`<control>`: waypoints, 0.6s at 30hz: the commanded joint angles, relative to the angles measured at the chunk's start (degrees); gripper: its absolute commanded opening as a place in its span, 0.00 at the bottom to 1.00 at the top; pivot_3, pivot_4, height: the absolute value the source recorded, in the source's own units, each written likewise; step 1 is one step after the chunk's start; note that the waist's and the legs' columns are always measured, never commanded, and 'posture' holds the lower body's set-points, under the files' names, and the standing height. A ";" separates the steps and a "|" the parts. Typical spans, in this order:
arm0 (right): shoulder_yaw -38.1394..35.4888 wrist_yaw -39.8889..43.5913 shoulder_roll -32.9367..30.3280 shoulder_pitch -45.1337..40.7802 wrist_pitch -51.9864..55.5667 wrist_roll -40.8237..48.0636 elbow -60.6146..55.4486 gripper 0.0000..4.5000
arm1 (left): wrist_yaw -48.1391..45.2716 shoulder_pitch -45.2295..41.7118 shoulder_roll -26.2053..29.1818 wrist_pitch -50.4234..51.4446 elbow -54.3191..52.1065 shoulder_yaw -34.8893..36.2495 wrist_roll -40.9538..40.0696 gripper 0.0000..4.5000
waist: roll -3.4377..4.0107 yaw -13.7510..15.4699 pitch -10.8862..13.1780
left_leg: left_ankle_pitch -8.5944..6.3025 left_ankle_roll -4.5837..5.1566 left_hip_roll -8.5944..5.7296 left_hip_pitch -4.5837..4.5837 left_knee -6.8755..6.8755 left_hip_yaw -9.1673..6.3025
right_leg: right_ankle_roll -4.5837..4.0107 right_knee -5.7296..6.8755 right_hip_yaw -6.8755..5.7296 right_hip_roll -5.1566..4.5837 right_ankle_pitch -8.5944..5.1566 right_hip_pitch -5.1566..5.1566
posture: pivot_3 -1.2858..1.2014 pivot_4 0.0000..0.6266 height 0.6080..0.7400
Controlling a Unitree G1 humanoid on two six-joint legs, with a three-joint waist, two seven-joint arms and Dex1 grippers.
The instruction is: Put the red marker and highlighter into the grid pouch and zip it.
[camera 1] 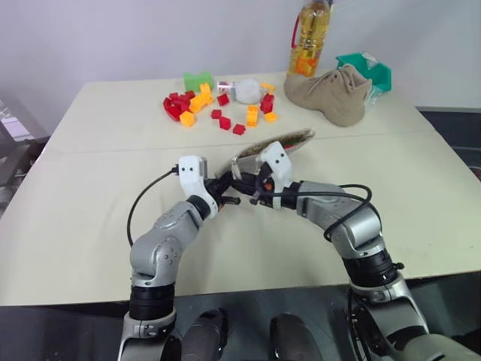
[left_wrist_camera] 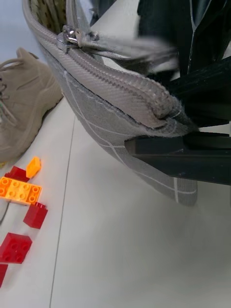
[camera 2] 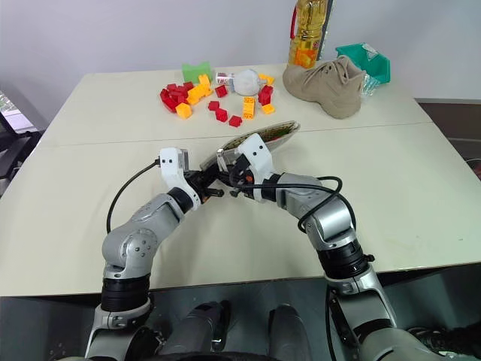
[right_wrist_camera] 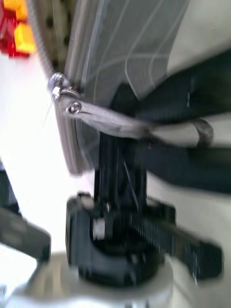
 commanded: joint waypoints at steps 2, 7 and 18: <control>-4.33 -2.77 -1.26 -1.60 -0.52 -0.83 -0.81 0.01 | -1.19 0.33 1.73 -2.45 -1.41 -1.16 1.01 0.00 | 0.00 -0.04 0.00 | 0.00 0.00 0.00 0.00 0.00 0.00 | 0.00 0.00 0.00 0.00 0.00 -0.01 | 0.52 0.24 1.00; -9.31 -4.43 -3.21 -3.53 -0.91 -0.53 0.33 0.01 | -4.29 1.98 8.26 -8.42 -0.10 -3.19 6.25 0.00 | 0.00 -0.14 0.00 | 0.00 0.00 0.01 0.00 -0.03 0.01 | 0.00 0.00 0.01 0.00 0.00 -0.03 | 0.52 0.24 1.00; -15.97 -2.82 -10.82 -5.38 0.69 2.87 2.57 0.01 | -7.10 4.00 16.00 -22.40 5.71 -0.52 11.92 0.00 | 0.01 -0.33 0.00 | -0.14 0.23 0.08 0.02 -0.12 0.08 | -0.03 -0.04 0.05 0.03 0.01 -0.07 | 0.52 0.24 1.00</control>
